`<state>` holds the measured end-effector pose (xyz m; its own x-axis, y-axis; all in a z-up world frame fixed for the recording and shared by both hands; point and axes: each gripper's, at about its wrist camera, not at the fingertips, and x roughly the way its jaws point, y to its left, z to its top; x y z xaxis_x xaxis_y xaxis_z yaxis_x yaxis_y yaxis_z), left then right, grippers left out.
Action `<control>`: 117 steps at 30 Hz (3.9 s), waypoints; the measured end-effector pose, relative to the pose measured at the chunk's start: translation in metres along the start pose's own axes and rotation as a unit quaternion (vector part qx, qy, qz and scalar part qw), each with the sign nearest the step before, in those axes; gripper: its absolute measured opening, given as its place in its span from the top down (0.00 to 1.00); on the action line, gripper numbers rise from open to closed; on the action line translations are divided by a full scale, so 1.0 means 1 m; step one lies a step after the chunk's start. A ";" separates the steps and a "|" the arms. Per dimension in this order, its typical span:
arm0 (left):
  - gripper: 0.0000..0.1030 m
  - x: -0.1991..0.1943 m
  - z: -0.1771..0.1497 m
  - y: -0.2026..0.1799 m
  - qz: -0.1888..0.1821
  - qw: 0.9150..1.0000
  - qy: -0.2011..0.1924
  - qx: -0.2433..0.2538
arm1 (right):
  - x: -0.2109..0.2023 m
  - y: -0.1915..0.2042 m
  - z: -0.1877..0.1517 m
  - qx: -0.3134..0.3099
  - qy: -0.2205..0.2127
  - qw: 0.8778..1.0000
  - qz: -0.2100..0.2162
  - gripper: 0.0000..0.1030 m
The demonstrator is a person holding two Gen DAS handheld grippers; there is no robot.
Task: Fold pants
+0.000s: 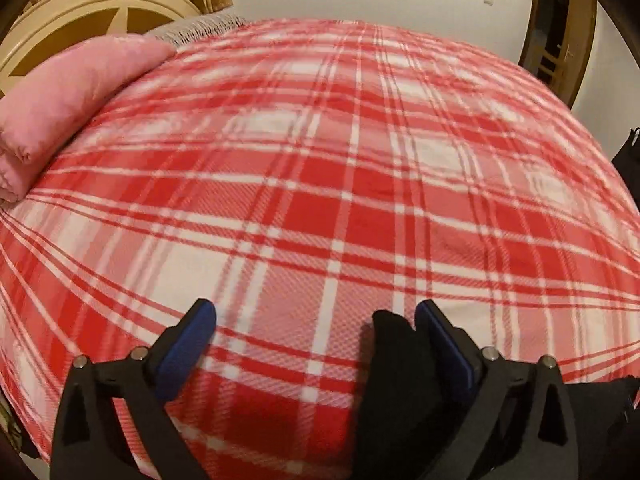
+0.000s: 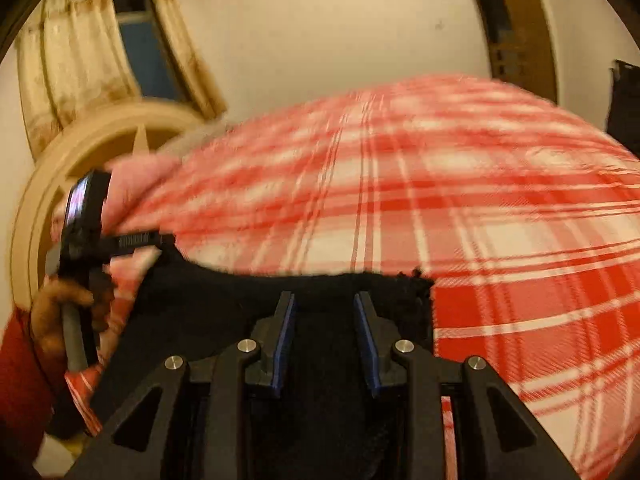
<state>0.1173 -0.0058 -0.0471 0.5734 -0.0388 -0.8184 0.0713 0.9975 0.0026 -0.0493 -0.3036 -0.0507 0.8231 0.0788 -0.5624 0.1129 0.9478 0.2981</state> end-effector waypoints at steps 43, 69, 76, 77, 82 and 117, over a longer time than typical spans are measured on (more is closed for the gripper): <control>0.00 -0.099 -0.125 -0.071 -0.074 0.985 -0.040 0.153 | -0.032 0.021 -0.037 -0.013 0.031 0.996 -0.089 0.56; 0.00 -0.110 -0.144 -0.072 -0.108 0.980 -0.030 0.166 | -0.081 -0.019 -0.067 0.081 -0.001 0.993 -0.081 0.40; 0.00 -0.116 -0.151 -0.083 -0.110 0.975 -0.034 0.188 | -0.086 -0.017 -0.063 0.072 -0.010 0.994 -0.084 0.40; 0.00 -0.116 -0.151 -0.083 -0.109 0.975 -0.035 0.190 | -0.086 -0.016 -0.063 0.071 -0.009 0.994 -0.084 0.40; 0.00 -0.120 -0.143 -0.073 -0.109 0.975 -0.050 0.189 | -0.080 -0.020 -0.058 0.078 -0.009 0.994 -0.075 0.40; 0.01 -0.057 -0.102 -0.015 -0.110 0.991 0.046 0.062 | -0.014 0.005 -0.062 0.014 0.045 0.996 -0.072 0.51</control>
<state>0.0005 -0.0123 -0.0592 0.4563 -0.2433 -0.8559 0.2900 0.9500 -0.1154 -0.0947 -0.2812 -0.0890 0.7441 -0.0283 -0.6675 0.2426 0.9423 0.2305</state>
